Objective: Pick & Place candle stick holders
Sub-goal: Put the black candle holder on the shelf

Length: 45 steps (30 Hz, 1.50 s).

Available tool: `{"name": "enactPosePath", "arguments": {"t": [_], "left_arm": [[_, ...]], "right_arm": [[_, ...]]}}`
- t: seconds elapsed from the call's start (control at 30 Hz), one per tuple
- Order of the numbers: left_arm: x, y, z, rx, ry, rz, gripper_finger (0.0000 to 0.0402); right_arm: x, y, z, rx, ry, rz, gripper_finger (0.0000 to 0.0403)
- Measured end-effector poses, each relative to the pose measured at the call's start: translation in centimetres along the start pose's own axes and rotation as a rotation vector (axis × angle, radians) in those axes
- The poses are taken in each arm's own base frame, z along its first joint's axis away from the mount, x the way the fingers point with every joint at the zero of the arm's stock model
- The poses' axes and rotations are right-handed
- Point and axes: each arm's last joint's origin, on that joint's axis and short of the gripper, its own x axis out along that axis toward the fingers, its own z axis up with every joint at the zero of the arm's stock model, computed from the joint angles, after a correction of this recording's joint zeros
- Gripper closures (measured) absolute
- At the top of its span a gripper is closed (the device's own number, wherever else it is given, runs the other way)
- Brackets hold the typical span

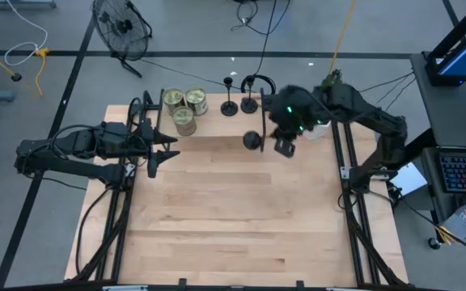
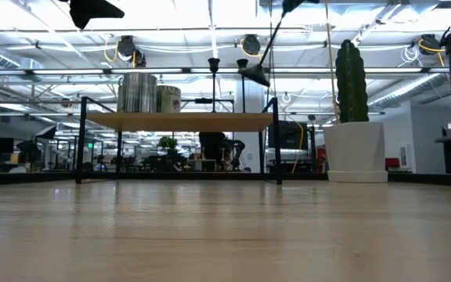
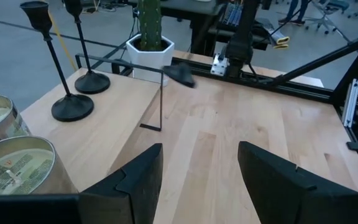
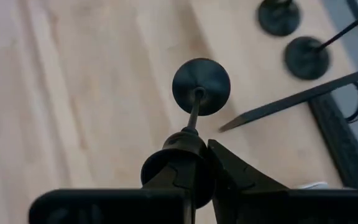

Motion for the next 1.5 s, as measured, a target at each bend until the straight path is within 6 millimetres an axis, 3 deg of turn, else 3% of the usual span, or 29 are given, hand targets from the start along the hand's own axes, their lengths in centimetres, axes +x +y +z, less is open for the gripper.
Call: {"name": "enactPosePath", "arguments": {"t": [0.23,0.5,1.1,1.23,1.5], "left_arm": [[0.0,0.0,0.0,0.0,-0.001,0.0,0.0185],[0.0,0.0,0.0,-0.007,-0.003,0.0,0.0185],[0.1,-0.4,3.0,-0.097,-0.307,-0.014,0.0185],[1.7,-0.5,3.5,-0.172,-0.336,0.06,0.0185],[8.3,-1.8,4.9,-0.085,-0.297,0.089,0.0186]], "right_arm": [[1.8,-3.4,2.5,0.01,-0.008,-0.064,0.039],[1.5,-6.1,4.1,0.057,-0.086,-0.051,0.039],[1.6,-6.6,4.1,0.078,-0.087,0.034,0.039],[1.6,-6.6,4.1,0.068,-0.087,0.033,0.039],[1.6,-6.6,4.1,0.052,-0.083,0.032,0.039]]}}
